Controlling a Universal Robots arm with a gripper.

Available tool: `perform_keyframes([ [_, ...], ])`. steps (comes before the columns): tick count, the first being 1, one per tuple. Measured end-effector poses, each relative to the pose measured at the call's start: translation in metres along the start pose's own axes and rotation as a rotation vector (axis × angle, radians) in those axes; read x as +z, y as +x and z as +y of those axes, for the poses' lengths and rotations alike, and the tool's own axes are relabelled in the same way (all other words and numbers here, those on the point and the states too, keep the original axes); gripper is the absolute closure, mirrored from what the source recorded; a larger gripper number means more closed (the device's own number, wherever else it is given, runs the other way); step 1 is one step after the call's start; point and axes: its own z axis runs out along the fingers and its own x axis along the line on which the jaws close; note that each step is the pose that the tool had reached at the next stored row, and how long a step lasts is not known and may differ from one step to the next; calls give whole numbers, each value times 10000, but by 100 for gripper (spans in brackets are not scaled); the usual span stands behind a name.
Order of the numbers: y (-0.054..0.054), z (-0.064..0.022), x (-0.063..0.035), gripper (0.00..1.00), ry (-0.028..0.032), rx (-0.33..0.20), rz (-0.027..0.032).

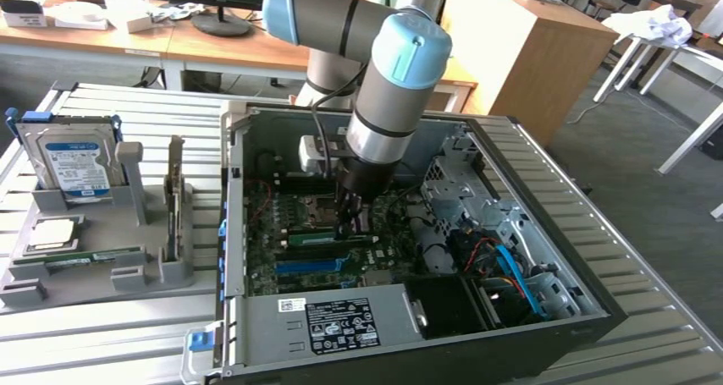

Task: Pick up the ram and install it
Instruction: 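Press down the ram until it locks into place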

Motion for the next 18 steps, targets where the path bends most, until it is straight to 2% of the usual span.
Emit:
perform_keyframes([
  [15,0,1,-14,88,7,-1,-6],
  [18,1,-1,15,88,4,-2,-28],
])
